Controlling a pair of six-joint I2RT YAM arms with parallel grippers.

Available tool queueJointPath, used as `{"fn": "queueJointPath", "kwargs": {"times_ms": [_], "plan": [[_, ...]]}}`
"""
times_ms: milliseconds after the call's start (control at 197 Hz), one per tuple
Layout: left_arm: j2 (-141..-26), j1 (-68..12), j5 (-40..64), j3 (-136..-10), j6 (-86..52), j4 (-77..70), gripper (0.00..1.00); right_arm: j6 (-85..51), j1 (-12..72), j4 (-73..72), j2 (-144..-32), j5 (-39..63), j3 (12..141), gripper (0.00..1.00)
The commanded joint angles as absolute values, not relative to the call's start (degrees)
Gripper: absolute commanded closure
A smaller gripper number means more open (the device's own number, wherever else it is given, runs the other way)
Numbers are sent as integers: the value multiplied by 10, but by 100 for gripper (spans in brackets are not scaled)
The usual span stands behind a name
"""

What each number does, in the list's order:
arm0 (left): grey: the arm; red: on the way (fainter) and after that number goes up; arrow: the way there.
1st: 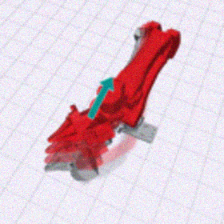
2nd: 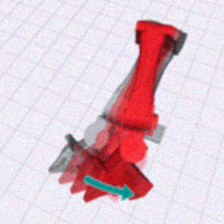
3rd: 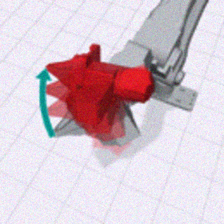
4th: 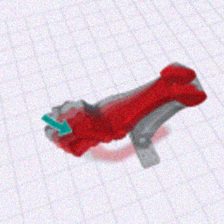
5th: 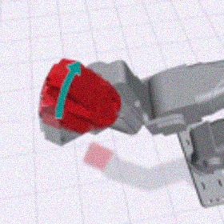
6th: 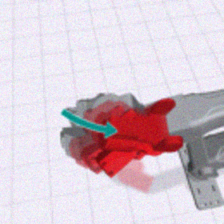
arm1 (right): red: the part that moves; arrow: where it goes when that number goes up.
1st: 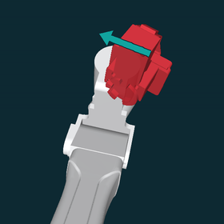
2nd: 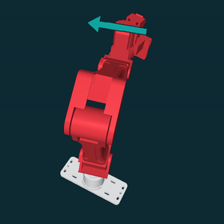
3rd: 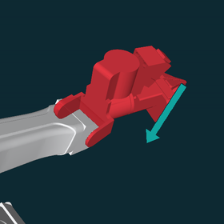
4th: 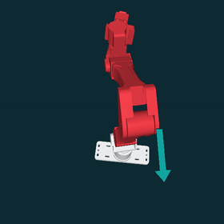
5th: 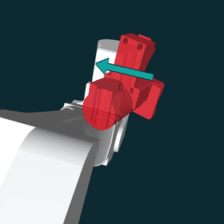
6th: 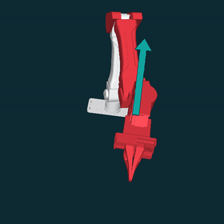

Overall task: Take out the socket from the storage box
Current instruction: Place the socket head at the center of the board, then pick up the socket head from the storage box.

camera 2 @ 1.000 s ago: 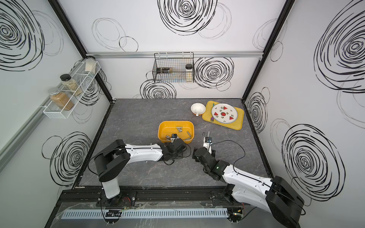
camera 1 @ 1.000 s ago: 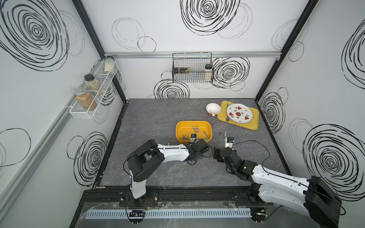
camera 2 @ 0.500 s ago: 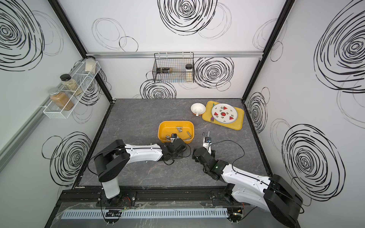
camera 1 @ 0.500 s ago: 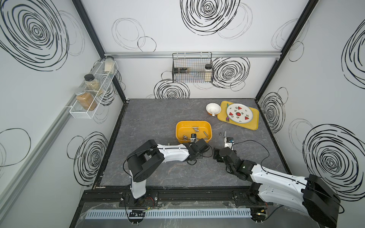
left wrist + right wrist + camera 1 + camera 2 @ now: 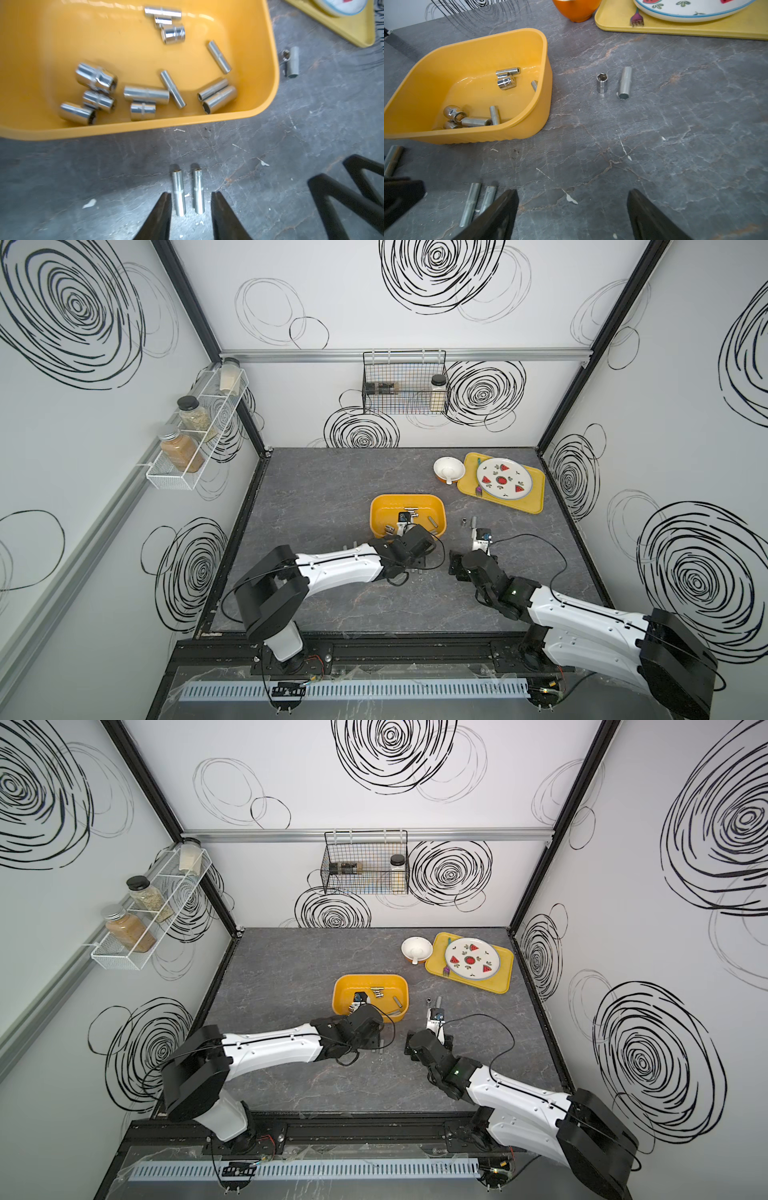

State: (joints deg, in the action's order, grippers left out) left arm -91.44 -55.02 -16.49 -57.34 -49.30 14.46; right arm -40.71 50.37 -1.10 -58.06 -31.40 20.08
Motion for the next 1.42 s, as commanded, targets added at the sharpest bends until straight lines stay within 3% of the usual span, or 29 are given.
{"fn": "queueJointPath", "kwargs": {"times_ms": [0,132,391,797,1071,1416], "plan": [[-833,-545,-225,-543,-476,183,58,-349,501,-48,-571,-269,216,13],[-748,-520,-246,-487,-473,208,57,-312,501,-18,-617,-242,293,14],[-617,-454,-238,-378,-462,199,56,-236,496,89,-817,-261,541,15],[-561,-445,-312,-295,-443,163,55,-234,429,227,-1154,-170,885,15],[-496,-436,-330,-241,-430,136,47,-231,397,260,-1246,-174,965,21],[-514,-422,-317,-238,-426,125,47,-248,383,253,-1253,-151,922,27]]}}
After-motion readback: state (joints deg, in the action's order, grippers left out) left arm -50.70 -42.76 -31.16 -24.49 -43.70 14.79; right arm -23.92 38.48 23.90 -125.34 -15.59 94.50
